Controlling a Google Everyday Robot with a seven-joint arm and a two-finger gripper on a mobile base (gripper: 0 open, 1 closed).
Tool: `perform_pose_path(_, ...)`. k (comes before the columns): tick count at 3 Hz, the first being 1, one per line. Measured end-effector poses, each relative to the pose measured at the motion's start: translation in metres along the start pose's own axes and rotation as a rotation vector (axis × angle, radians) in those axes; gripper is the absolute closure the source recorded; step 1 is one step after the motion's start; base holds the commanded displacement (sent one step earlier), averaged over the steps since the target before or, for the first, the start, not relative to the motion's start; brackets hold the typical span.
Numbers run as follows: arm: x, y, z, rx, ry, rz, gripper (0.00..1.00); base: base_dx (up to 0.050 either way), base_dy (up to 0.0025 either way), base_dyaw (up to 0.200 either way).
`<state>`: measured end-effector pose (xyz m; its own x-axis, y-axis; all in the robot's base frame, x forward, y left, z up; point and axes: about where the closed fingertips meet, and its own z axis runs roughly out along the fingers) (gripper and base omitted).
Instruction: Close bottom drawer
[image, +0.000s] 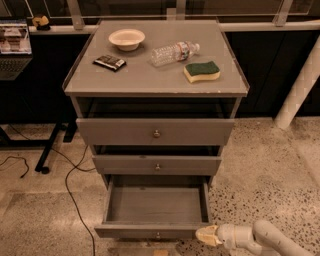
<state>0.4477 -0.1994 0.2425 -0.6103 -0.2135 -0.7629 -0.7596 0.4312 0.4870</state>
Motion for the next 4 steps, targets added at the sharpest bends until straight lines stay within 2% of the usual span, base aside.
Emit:
perform_pose_path(2, 0.023, -0.026, 0.0, 0.014, -0.017, 0.039, 1.0, 0.0, 0.0, 0.0)
perform_pose_path(4, 0.05, -0.036, 0.007, 0.018, -0.042, 0.102, 1.0, 0.0, 0.0, 0.0)
